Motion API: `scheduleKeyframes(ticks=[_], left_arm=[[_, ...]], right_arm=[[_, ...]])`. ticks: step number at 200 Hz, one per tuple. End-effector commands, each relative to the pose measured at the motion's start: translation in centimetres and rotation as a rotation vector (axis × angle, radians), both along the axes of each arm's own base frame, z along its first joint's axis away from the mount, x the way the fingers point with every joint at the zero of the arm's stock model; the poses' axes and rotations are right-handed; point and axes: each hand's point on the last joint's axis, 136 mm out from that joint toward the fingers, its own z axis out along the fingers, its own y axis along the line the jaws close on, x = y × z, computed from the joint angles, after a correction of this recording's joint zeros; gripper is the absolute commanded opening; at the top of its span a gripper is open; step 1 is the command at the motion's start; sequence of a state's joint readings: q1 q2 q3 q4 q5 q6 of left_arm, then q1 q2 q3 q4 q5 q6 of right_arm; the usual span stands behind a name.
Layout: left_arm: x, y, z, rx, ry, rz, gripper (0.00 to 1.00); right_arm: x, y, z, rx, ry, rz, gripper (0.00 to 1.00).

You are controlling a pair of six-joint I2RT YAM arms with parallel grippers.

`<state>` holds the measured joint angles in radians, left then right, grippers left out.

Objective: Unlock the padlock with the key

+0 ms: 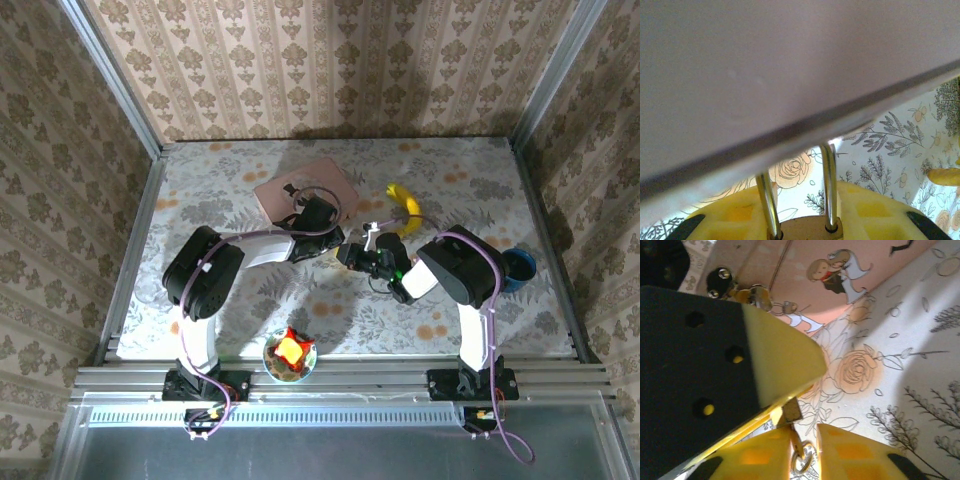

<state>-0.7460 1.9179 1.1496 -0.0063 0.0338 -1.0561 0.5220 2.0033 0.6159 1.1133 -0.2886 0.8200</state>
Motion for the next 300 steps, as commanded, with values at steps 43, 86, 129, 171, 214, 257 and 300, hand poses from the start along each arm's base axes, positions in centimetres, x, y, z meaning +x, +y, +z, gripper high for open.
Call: scheduleKeyframes(ticks=[43,86,129,171,214,257,300], left_arm=[[-2.5,-1.7,1.1,-0.057,0.049,-0.082,0.0],[-2.3,-1.0,0.6,-0.047,0.055,-0.056,0.0],[-2.1,-1.0,0.4,-0.049,0.053,-0.048,0.0],[-2.2,-1.3,0.2,-0.059,0.059,-0.058,0.0],[-2.4,-1.5,0.2,-0.061,0.064,-0.068,0.0],[-2.6,-1.4,0.1,-0.063,0.067,-0.073,0.0],[-2.8,-1.5,0.0,-0.065,0.07,-0.077,0.0]], right_arm=[[0.6,-2.9,1.0,-0.054,-0.048,-0.098,0.38],[-1.3,-4.1,2.0,-0.112,-0.051,-0.081,0.4],[-3.1,-5.0,2.3,-0.178,-0.007,-0.071,0.37],[-3.8,-4.1,2.0,-0.13,0.03,-0.039,0.34],[-3.3,-2.5,1.5,-0.022,0.047,-0.011,0.31],[-2.6,-1.7,1.2,0.011,0.025,-0.001,0.31],[-2.0,-1.5,1.3,0.005,0.012,0.0,0.31]])
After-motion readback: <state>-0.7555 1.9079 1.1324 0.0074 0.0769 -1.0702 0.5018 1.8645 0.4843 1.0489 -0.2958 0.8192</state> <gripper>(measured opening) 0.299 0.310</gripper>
